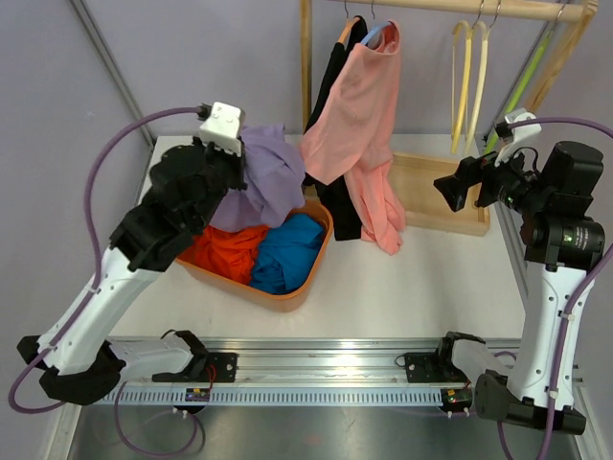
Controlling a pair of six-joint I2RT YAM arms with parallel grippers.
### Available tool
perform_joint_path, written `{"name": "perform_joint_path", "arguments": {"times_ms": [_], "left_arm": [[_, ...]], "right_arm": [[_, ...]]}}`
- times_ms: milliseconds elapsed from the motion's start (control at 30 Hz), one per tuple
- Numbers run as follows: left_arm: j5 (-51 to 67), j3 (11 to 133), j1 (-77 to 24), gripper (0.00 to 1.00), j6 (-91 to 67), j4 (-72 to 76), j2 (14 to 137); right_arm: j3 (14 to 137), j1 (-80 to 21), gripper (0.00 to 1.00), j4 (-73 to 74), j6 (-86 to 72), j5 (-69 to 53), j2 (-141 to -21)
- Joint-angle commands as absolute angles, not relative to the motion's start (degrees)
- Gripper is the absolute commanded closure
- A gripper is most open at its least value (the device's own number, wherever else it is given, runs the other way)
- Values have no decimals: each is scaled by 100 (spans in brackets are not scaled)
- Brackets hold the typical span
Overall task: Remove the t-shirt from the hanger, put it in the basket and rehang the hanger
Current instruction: Place the tshirt into the basket
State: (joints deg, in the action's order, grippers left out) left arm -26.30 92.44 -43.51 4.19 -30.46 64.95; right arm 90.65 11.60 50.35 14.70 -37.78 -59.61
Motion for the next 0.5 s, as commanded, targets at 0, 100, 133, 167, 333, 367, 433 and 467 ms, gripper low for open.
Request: {"name": "perform_joint_path", "arguments": {"times_ms": [0,100,133,167,333,367,433,467], "left_arm": [[-2199,8354,-4184,100,106,-3085,6531],[-1891,7693,-3930,100,-236,-2893,6390],[-1742,7299,-3729,100,-333,-2848,6364],[-1453,7086,-3648,100,-525,-2726,6363],[-660,6049,-3270,100,-1071,-2488,6670],[-320,5925,-3217,100,-1290,-2435,6836],[164,5653,-3112,100,-1537,-2172,7013],[559,5416,-3094,100,-1790,-1953,7153]], "right_arm": [[9229,1187,1,4772,1617,-4201,-5792],[9237,1187,1,4755,1617,-4219,-5722],[9229,1187,1,4720,1600,-4227,-5696],[9220,1187,1,4694,1591,-4254,-5678],[9483,1187,1,4090,1223,-4543,-5415],[9509,1187,1,3948,1135,-4709,-5362],[9676,1187,0,3771,933,-4851,-5344],[9746,1187,1,3771,862,-4999,-5370]]}}
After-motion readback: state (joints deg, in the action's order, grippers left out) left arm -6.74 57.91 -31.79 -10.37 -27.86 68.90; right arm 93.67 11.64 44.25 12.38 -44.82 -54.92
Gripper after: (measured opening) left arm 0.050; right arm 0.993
